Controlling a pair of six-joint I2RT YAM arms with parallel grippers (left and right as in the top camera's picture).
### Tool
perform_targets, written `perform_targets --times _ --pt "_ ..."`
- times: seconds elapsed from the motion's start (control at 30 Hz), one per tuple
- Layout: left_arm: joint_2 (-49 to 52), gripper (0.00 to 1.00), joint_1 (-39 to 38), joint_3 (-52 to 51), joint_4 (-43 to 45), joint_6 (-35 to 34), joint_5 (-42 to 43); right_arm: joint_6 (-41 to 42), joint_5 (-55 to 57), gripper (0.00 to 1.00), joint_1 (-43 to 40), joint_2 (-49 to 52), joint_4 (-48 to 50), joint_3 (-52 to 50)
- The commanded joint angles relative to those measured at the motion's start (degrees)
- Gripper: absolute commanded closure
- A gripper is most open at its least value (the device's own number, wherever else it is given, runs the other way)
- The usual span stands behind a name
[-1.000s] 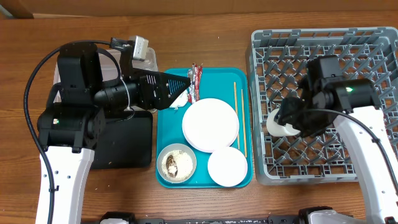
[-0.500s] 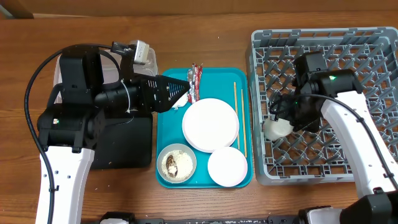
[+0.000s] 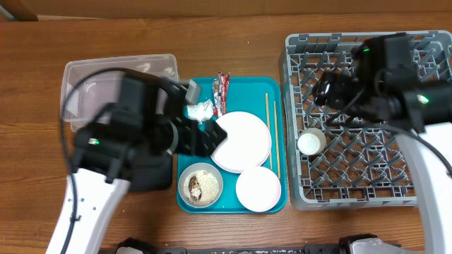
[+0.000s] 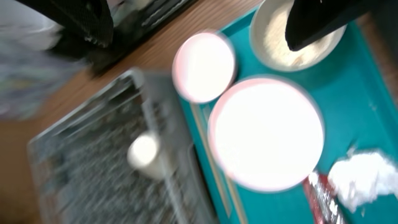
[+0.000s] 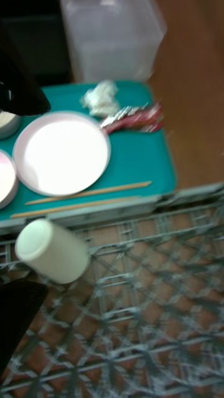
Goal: Sort waste into correct bins and load items into the dishwasher
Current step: 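Move the right gripper to the pink bowl and grasp its rim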
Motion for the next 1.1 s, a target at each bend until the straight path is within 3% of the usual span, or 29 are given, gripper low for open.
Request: perform_targets --times 0.0,0.2,0.3,0.47,0.6,0.77,0.93,1.07 --pt "0.4 0.1 -10.5 -0.6 -2.1 -3.0 -20.2 1.7 -0.3 0.11 0.2 -3.4 1.7 3.0" --pt "4.8 0.12 -24.3 -4.9 -3.1 -12.6 -28.9 2.7 -0.4 0.11 0.2 -4.3 1.4 3.0" --pt "7.6 0.17 -26.6 -6.7 -2.6 -16.4 -29.2 -1.6 -2.8 0.12 0.3 -4.3 -1.0 3.0" --pt "7.7 0.16 -25.8 -5.6 -0.3 -17.3 -30.7 -8.9 -10.0 0.21 1.8 -3.0 -8.6 1.9" --pt "5.8 0.11 -21.7 1.3 -4.0 -17.3 -36.7 -9.7 -10.0 0.22 8.8 -2.4 -10.9 -3.5" --pt "3.0 0.0 -12.0 13.9 -10.0 -17.3 -39.0 -6.2 -8.7 0.21 20.4 -2.4 -4.9 -14.6" --pt "-0.2 0.0 0.1 24.2 -14.8 -17.2 -38.9 -2.1 -0.7 0.21 26.4 -1.7 2.5 -25.7" --pt "-3.0 0.0 6.7 26.1 -15.1 -17.2 -39.0 -2.1 0.1 0.21 26.8 -0.3 7.8 -31.1"
